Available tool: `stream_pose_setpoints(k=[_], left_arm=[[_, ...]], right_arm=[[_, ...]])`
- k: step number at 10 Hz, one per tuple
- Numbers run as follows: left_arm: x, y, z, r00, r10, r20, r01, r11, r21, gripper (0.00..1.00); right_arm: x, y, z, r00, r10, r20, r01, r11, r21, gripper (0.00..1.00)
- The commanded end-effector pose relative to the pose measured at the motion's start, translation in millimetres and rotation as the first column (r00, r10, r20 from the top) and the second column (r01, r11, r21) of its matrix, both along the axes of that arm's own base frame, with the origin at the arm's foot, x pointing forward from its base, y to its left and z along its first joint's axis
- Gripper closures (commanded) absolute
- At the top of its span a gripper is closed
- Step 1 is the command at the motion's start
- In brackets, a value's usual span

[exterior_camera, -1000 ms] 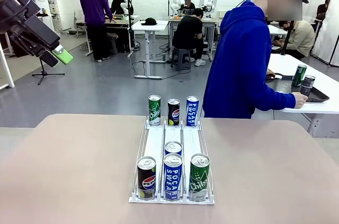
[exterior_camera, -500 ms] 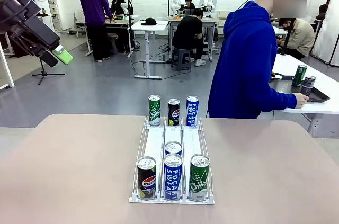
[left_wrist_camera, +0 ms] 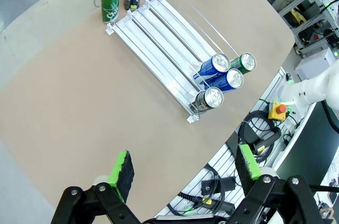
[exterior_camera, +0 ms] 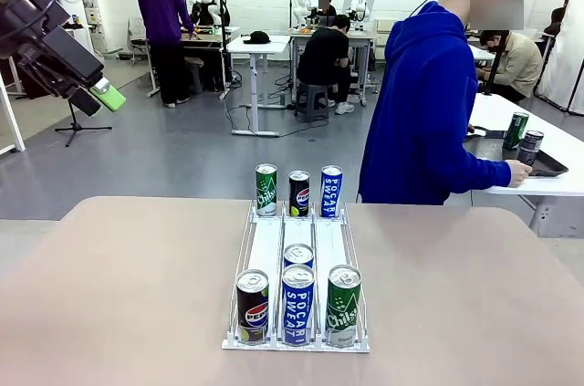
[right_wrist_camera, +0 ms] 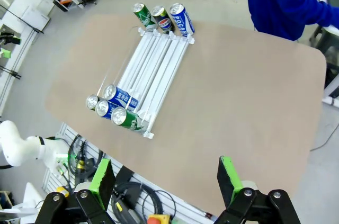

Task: Retrieve and hand over the desired beverage to the person.
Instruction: Place the picked can on the Handle tray extended by the person.

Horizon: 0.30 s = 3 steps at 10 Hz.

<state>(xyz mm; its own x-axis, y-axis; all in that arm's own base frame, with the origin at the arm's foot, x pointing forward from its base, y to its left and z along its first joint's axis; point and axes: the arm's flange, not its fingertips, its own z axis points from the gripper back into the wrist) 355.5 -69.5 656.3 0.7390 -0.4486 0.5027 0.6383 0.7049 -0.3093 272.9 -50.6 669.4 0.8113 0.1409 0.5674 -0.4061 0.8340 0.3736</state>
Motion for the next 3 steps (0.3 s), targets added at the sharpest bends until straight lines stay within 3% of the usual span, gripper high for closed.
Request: stream_pose_setpoints(k=[1, 3], left_arm=[[0.2, 2.2, 2.0, 1.0, -0.008, 0.003, 0.008, 1.0, 0.014, 0.0], [0.2, 2.2, 2.0, 1.0, -0.008, 0.003, 0.008, 1.0, 0.014, 0.0]], right_arm=[[-0.6, -2.9, 0.4, 1.0, 0.009, -0.006, -0.009, 1.0, -0.002, 0.0], [-0.6, -2.9, 0.4, 1.0, 0.009, -0.006, -0.009, 1.0, -0.002, 0.0]])
